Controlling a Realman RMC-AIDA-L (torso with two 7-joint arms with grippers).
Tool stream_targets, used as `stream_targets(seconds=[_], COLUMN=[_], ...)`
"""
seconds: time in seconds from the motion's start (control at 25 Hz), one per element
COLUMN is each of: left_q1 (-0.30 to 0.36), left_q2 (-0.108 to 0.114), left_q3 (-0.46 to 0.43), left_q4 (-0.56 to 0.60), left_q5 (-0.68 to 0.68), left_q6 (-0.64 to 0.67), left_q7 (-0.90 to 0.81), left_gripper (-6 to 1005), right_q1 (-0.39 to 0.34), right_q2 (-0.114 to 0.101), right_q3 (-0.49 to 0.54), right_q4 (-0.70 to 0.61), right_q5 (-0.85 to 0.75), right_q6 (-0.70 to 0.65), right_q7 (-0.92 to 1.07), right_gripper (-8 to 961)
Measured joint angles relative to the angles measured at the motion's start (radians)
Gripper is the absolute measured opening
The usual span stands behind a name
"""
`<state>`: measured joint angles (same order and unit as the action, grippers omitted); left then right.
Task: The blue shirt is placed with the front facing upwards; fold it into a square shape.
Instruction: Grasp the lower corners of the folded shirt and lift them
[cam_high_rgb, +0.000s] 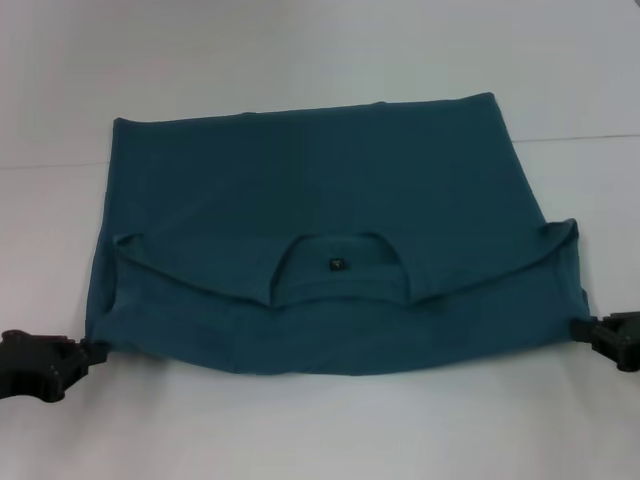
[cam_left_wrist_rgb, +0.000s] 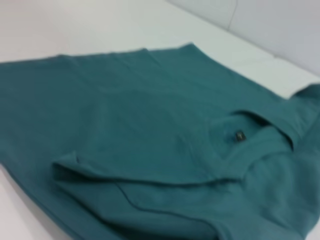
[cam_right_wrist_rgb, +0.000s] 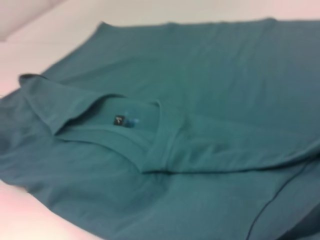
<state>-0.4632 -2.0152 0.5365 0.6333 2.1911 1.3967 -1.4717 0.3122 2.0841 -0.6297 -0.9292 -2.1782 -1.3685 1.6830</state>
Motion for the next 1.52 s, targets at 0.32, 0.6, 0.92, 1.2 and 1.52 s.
stream_targets(seconds=[0.32,0.6,0.92,1.2,1.52], left_q1=[0.025,0.060,0.135,0.195,0.189], left_q2=[0.003,-0.005,-0.007,0.000,0.002], left_q3=[-0.079,-0.086,-0.170,-0.211,-0.226], left_q4=[-0.004,-0.023,-0.045,-0.046,-0.044], left_q5=[-0.001,-0.001,-0.001,0.000,0.000], left_q6=[0.087,0.145,0.202,0.239,0.231], left_q7=[0.040,0.103,0.203,0.240,0.224], left_gripper=[39,38,38,38,38], right_q1=[-0.044,-0.074,-0.079,-0.071,-0.069], right_q2=[0.000,-0.001,-0.006,-0.003,0.000], right_q3=[0.197,0.267,0.261,0.254,0.253], right_q4=[0.057,0.105,0.149,0.150,0.150], right_q5=[0.044,0.044,0.039,0.034,0.025], right_q6=[-0.168,-0.226,-0.226,-0.258,-0.257], right_q7=[-0.177,-0.255,-0.290,-0.294,-0.295], right_gripper=[49,49,49,50,50])
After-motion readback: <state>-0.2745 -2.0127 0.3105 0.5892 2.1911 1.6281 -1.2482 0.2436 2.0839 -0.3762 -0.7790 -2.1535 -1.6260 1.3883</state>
